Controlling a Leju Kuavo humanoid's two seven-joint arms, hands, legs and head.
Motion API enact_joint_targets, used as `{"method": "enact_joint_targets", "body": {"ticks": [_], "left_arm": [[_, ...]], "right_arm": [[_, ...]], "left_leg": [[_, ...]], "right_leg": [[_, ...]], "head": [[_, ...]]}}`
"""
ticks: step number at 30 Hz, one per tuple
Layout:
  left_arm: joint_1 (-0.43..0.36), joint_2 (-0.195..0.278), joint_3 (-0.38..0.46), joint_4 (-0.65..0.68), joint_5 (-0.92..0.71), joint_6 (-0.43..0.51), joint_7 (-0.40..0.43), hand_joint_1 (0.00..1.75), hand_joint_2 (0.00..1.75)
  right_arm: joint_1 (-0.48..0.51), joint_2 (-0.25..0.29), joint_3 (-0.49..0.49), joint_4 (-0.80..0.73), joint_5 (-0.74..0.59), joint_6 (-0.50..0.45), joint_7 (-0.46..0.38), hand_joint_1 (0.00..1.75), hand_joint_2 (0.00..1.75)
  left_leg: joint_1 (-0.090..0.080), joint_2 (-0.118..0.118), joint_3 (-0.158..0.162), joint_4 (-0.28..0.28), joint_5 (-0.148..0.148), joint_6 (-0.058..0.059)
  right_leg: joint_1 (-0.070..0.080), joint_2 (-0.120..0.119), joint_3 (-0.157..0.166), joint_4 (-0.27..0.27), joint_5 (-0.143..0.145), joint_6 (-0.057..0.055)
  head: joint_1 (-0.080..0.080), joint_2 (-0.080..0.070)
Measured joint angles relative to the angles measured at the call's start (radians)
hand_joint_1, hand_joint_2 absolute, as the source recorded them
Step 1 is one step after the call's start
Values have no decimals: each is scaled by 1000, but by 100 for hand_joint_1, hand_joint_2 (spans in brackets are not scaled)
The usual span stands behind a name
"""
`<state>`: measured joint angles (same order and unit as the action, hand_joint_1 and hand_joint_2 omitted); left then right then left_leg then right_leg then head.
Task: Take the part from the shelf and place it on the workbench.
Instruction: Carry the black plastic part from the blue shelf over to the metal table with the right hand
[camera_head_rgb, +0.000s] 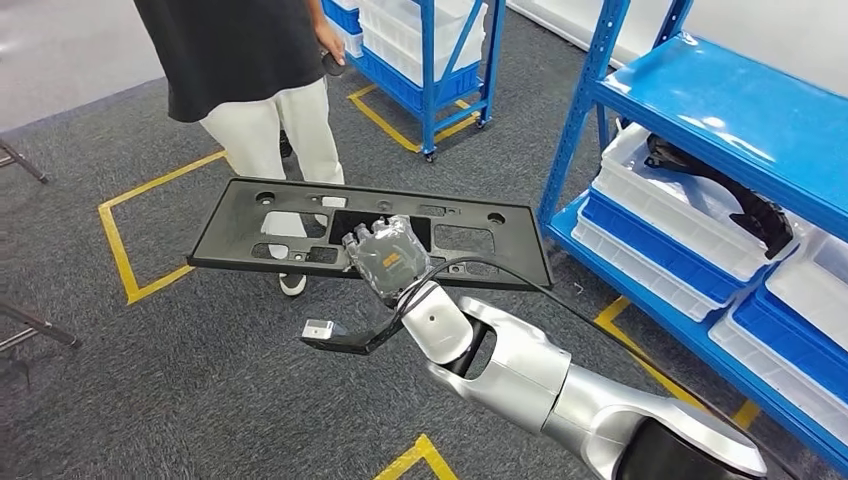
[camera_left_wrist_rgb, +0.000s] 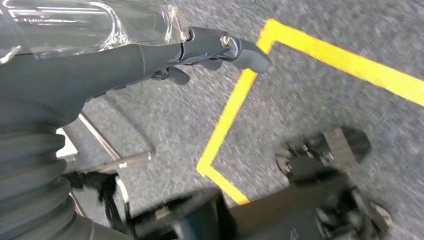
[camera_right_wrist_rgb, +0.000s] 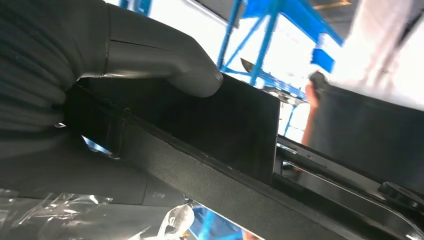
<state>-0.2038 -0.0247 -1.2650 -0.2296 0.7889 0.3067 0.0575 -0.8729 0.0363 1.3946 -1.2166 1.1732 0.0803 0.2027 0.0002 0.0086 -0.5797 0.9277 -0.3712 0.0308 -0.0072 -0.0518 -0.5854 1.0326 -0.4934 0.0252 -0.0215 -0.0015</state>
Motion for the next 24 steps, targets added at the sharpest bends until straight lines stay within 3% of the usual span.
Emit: {"method": "enact_joint_targets", "body": {"ticks": [2, 3, 4, 5, 6, 8, 9, 11, 12, 13, 15, 17, 19, 20, 22, 24], "left_arm": [[-1, 0, 0, 0, 1, -1, 0, 0, 175], [-1, 0, 0, 0, 2, -3, 0, 0, 175], [-1, 0, 0, 0, 2, -6, 1, 0, 175], [1, 0, 0, 0, 3, -9, 1, 0, 175], [1, 0, 0, 0, 5, -12, 1, 0, 175], [1, 0, 0, 0, 8, -14, 2, 0, 175], [0, 0, 0, 0, 10, -14, 2, 0, 175], [1, 0, 0, 0, 11, -15, 2, 0, 175], [3, 0, 0, 0, 12, -15, 3, 0, 175], [5, 0, 0, 0, 12, -15, 3, 0, 175], [7, 0, 0, 0, 11, -15, 3, 0, 175], [3, 0, 0, 0, 10, -15, 2, 0, 175], [-3, 0, 0, 0, 10, -15, 2, 0, 175], [-4, 0, 0, 0, 10, -15, 2, 0, 175], [-1, 0, 0, 0, 10, -15, 3, 0, 175], [1, 0, 0, 0, 10, -15, 5, 0, 175]], "right_arm": [[1, -2, 1, -1, 0, 0, 0, 175, 175], [3, -3, 2, -1, 0, 0, 0, 175, 175], [5, -4, 3, -1, 0, 0, -1, 175, 175], [6, -5, 4, -1, 0, 0, -2, 175, 175], [6, -5, 4, -1, 0, 0, -3, 175, 175], [6, -5, 4, -1, -1, 0, -5, 175, 175], [6, -5, 5, -1, -1, 0, -6, 175, 175], [7, -5, 7, -1, -1, 0, -7, 175, 175], [8, -4, 7, -1, -2, 0, -8, 175, 175], [7, -2, 7, -1, -2, 0, -8, 175, 175], [4, 0, 7, -3, -2, 0, -8, 175, 175], [3, 1, 7, -4, -2, 0, -8, 175, 175], [5, 0, 8, -4, -2, 0, -8, 175, 175], [6, 1, 9, -4, -3, 0, -8, 175, 175], [6, 1, 9, -5, -3, 0, -8, 175, 175], [4, 1, 8, -5, -5, 0, -7, 175, 175]], "left_leg": [[2, -19, 0, 0, 1, 6], [3, -31, 1, 0, 1, 7], [3, -42, 1, 0, 0, 7], [5, -55, 1, 1, 0, 6], [8, -67, 2, 3, -2, 4], [11, -91, 0, 13, -9, -6], [12, -101, -3, 19, -12, -12], [15, -118, -13, 25, -15, -23], [18, -127, -16, 25, -14, -28], [20, -122, -20, 28, -16, -33], [18, -80, -45, 78, -41, -43], [16, -34, -111, 209, -97, -50], [17, -24, -170, 324, -132, -52], [16, -23, -173, 329, -125, -51], [13, -10, -114, 220, -67, -43], [0, 25, -41, 79, -21, -29]], "right_leg": [[-2, 41, -64, 137, -65, 2], [-2, 47, -98, 202, -87, 4], [-3, 50, -120, 238, -91, 5], [-4, 51, -124, 232, -74, 7], [-7, 54, -107, 185, -38, 8], [-16, 88, -47, 42, 38, 13], [-20, 108, -25, -10, 58, 14], [-19, 127, -11, -41, 60, 9], [-18, 118, -12, -41, 60, 3], [-17, 108, -11, -42, 60, -4], [-19, 88, -7, -44, 60, -16], [-15, 65, -5, -45, 57, -25], [-10, 40, -3, -44, 54, -29], [-9, 29, -1, -44, 53, -30], [-6, 11, 6, -45, 48, -29], [-3, -4, 12, -45, 43, -24]], "head": [[1, 0], [1, 0], [1, 0], [1, 0], [2, 0], [2, 0], [2, 0], [2, 0], [2, 0], [2, 0], [-2, 0], [-6, 0], [-6, 0], [-6, 0], [-6, 0], [-6, 0]]}}
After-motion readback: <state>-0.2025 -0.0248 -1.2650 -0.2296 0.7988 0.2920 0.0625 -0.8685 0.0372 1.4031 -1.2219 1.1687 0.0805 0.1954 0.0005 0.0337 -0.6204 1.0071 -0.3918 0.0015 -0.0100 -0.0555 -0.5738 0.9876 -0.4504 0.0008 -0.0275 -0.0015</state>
